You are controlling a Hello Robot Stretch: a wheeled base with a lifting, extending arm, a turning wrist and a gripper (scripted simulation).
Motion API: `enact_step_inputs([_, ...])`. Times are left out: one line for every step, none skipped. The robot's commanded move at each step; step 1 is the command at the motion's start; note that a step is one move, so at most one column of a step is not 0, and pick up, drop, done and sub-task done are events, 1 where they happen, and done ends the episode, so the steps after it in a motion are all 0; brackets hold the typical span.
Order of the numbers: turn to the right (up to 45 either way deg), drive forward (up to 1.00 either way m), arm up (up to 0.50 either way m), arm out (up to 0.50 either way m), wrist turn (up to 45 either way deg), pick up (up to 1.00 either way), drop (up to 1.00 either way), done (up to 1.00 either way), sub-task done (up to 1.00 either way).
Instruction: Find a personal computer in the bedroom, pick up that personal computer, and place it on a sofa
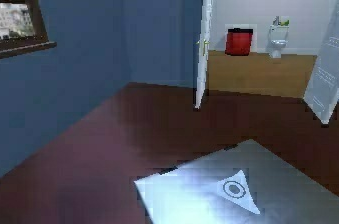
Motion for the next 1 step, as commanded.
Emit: enact_step_inputs([0.0,0.30,0.00,0.00,0.0,0.00,0.00,0.00,0.00])
